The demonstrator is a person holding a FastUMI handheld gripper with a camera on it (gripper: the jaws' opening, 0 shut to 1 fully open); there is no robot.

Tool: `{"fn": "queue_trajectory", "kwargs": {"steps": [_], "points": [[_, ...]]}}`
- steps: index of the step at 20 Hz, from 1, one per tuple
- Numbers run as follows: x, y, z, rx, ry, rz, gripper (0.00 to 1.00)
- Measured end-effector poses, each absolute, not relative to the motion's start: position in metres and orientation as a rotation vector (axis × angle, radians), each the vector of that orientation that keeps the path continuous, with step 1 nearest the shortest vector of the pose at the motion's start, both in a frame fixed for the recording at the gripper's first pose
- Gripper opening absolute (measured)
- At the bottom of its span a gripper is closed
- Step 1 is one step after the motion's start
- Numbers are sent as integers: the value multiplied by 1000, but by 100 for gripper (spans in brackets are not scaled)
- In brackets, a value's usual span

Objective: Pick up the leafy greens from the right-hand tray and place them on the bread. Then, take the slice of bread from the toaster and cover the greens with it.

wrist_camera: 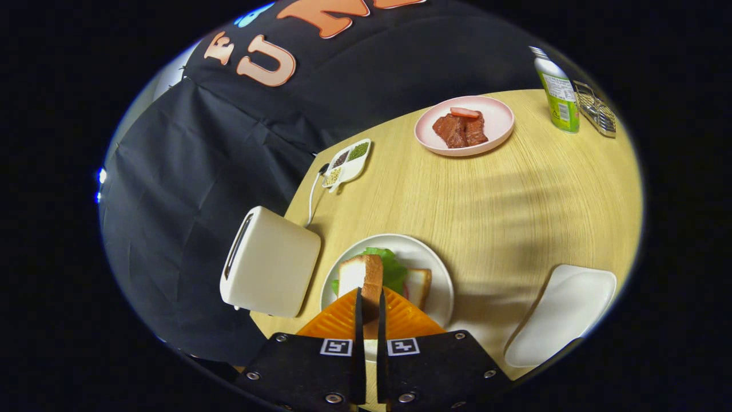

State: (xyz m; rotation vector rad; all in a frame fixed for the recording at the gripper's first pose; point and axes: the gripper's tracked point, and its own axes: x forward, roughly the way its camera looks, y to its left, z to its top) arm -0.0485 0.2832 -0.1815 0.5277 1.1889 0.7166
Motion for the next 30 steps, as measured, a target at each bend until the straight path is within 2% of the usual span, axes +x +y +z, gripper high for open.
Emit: {"fn": "queue_trajectory", "kwargs": {"steps": [6,9,11,15,18,23,25,30], "points": [[-46,276,-186,452,1164,687,13],[-45,264,-201,345,1152,640,29],[-48,266,-197,356,1155,658,36],[-43,266,-184,357,1093,659,38],[-36,261,-158,358,1000,659,46],[-11,236,-110,289,777,598,74],[0,227,-84,267,664,575,82],[12,208,-20,245,411,542,88]]}}
